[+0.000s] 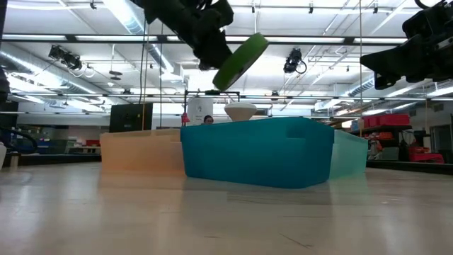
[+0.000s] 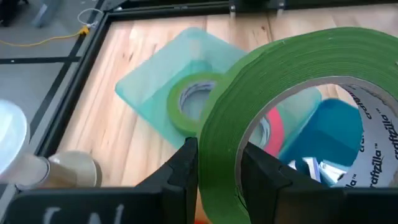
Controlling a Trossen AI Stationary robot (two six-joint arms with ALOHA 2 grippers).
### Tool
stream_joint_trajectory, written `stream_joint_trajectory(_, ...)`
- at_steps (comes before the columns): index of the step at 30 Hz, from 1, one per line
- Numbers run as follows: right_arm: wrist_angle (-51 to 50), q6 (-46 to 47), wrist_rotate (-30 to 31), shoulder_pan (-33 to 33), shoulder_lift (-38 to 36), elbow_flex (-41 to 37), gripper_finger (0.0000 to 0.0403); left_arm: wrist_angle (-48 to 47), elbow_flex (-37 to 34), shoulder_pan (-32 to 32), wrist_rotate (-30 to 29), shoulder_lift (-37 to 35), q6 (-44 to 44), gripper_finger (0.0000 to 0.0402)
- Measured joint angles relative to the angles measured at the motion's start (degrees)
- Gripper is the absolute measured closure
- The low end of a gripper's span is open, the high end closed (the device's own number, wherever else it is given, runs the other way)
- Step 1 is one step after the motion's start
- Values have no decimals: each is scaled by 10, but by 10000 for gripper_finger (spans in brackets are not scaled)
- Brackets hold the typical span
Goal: Pick and place Stapler, Stapler remover, tape
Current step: Put the green tape into the green bin
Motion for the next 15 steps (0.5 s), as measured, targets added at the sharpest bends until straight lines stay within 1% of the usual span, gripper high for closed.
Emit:
stream_joint_trajectory(5,0,0,0,0,0,0,392,-2,67,2,2,36,3,302)
stream_joint_trajectory(15,0,0,0,0,0,0,392,-30,216,10,3,142,73,302)
